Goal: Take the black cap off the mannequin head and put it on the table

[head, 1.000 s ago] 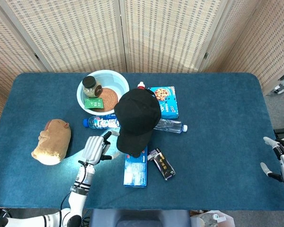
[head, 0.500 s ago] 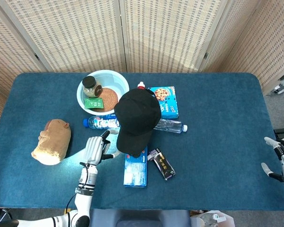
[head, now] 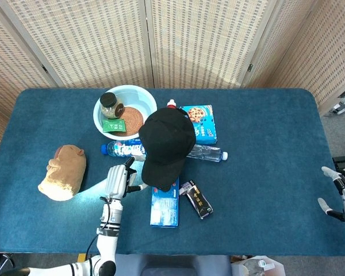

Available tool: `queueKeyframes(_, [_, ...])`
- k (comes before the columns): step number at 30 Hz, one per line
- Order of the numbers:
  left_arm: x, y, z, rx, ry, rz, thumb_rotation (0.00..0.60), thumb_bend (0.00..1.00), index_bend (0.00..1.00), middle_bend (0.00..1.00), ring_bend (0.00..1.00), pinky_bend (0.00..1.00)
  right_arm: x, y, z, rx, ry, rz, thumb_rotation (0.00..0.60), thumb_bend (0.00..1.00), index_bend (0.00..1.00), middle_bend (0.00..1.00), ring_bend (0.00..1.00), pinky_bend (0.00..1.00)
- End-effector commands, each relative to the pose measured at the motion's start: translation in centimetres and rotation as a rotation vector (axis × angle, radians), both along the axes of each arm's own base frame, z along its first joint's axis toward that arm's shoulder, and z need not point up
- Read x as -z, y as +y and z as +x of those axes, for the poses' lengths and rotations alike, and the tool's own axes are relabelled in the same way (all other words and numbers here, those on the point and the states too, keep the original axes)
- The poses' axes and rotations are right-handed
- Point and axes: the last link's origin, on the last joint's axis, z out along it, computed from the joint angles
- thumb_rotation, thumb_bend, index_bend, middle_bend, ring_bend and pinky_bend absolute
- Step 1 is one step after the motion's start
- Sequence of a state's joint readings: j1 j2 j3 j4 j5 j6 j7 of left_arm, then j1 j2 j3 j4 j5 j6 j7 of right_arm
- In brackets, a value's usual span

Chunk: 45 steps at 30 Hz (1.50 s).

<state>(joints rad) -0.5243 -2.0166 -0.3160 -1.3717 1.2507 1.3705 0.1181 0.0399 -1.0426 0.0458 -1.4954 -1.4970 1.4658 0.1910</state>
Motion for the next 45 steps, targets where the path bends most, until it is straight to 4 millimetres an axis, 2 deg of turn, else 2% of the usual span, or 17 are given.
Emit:
queueKeyframes(1, [0.2,-0.1,0.1,-0.004,-0.007,-0.007,0.600,0.11,0.37,1.00,1.00,1.00,0.0,0.0,0.0,-0.001,0.000,0.002,0.600,0.31,0.19,0.27,0.16,0.16])
queueKeyframes(21, [1.3,0.2,1.1,-0.048,-0.091,-0.008,0.600,0.12,0.36,1.00,1.00,1.00,0.1,0.1,0.1,-0.004,0.000,0.009,0.600,0.31,0.19,0.27,0.16,0.16])
queueKeyframes(25, [1.2,0.4,1.0,-0.046,-0.091,-0.002,0.600,0.17,0.36,1.00,1.00,1.00,0.0,0.1,0.1,-0.005,-0.001,0.008,0.600,0.31,0.19,0.27,0.16,0.16])
queueKeyframes(30, [1.0,0.6,0.8,-0.037,-0.089,0.012,0.600,0.31,0.36,1.00,1.00,1.00,0.0,0.2,0.1,-0.003,-0.001,0.006,0.600,0.31,0.19,0.27,0.16,0.16])
queueKeyframes(34, [0.9,0.6,0.8,-0.032,-0.087,0.019,0.600,0.37,0.36,1.00,1.00,1.00,0.0,0.3,0.1,-0.003,-0.002,0.006,0.600,0.31,0.19,0.27,0.16,0.16])
queueKeyframes(40, [0.5,0.9,0.5,-0.025,-0.105,0.039,0.600,0.39,0.40,1.00,1.00,1.00,0.0,0.3,0.2,-0.004,-0.001,0.007,0.600,0.31,0.19,0.27,0.16,0.16])
queueKeyframes(45, [0.1,1.1,0.5,-0.007,-0.129,0.067,0.600,0.41,0.47,1.00,1.00,1.00,0.1,0.3,0.2,-0.002,-0.002,0.010,0.600,0.31,0.19,0.27,0.16,0.16])
